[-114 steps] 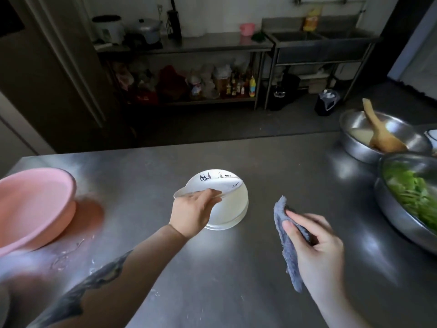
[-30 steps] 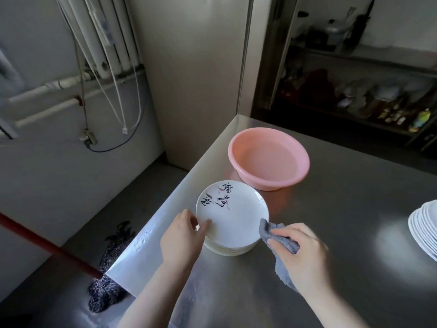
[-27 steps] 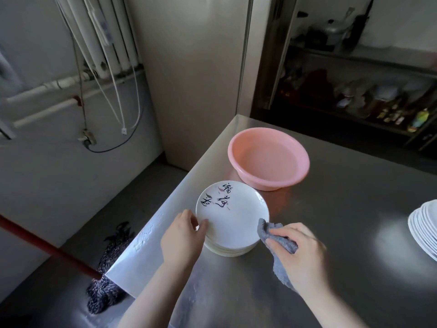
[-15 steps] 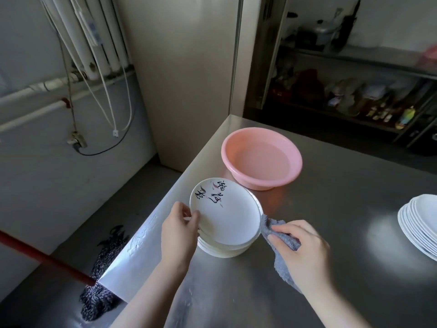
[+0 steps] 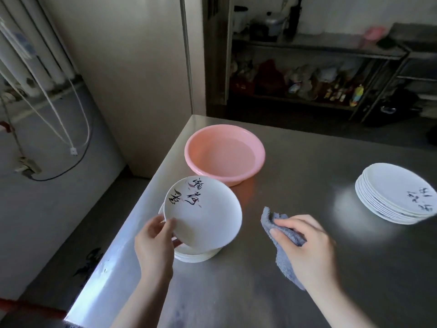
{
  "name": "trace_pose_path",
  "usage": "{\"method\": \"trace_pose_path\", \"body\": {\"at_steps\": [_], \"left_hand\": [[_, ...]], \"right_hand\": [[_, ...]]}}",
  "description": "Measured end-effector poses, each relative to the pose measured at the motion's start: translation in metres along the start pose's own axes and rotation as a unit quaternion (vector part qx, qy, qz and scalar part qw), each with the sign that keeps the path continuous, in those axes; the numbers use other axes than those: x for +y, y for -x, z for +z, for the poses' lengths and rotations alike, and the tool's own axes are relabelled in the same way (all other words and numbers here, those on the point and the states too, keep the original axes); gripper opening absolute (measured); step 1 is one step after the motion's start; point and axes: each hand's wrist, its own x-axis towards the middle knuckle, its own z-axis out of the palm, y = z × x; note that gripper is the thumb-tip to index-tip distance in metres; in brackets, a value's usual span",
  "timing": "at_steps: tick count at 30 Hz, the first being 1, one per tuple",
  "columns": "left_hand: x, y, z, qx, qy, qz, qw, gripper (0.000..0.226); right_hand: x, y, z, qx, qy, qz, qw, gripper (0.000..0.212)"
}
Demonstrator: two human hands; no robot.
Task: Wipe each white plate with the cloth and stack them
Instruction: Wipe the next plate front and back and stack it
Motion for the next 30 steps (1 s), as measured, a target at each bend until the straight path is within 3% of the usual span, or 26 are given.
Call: {"method": "trace_pose_path", "body": {"at_steps": [7,14,22,30], "left_hand": [[0.013,0.067,0.076,-0.137,0.037,-0.001,0.990,0.020],[-0.063,0.170,0.172,-0.239,-0.018,-0.080,0.968,0.019],[-0.154,0.284,0.241,-0.209,-0.047,-0.167,0.962,0.015],[-0.175,0.335,0.263,-0.161,-0.064,-0.178,0.969,0.014]], "right_hand": [[0.021,-0.004,-0.091,0.109,0.018,0.000,0.994,0.019],[0.099,0.021,-0.198,0.156,0.049,0.031,0.986,0.017],[0.204,0.047,-0.307,0.081,0.090,0.071,0.990,0.017],[0.249,0.057,-0.340,0.033,0.062,0.093,0.993,0.017]]}}
